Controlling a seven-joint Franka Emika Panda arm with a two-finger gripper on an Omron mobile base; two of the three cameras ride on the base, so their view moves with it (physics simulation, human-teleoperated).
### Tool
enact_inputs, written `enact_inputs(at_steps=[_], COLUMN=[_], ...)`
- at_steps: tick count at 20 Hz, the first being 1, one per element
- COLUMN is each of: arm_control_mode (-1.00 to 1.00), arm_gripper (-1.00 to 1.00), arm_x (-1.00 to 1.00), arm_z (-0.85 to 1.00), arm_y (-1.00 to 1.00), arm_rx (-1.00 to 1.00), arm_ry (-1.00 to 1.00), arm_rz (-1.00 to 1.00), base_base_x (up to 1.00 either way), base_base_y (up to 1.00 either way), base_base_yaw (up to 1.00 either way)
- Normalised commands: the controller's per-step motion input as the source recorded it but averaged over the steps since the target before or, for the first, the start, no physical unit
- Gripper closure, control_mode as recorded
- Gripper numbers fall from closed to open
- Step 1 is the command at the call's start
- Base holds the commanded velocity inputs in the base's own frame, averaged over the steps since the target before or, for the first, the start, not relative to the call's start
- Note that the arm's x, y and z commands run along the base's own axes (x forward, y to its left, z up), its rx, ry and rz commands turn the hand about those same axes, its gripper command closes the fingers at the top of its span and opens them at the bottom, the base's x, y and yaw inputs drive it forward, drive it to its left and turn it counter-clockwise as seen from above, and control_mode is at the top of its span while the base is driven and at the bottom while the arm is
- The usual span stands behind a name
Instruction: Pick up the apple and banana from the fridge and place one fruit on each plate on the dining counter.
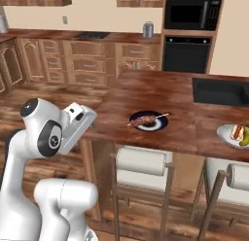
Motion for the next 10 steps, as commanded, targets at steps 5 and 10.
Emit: enact_inputs(at_steps=[5, 10], arm_control_mode=[1.0, 1.0], arm_gripper=[-1.0, -1.0], arm_x=[0.0, 0.0], arm_z=[0.0, 0.0], arm_y=[0.0, 0.0], arm_rx=[0.0, 0.0], arm_ry=[0.0, 0.0], arm_rz=[0.0, 0.0], base_base_x=[0.0, 0.01], base_base_y=[1.0, 1.0], base_base_yaw=[0.0, 0.01])
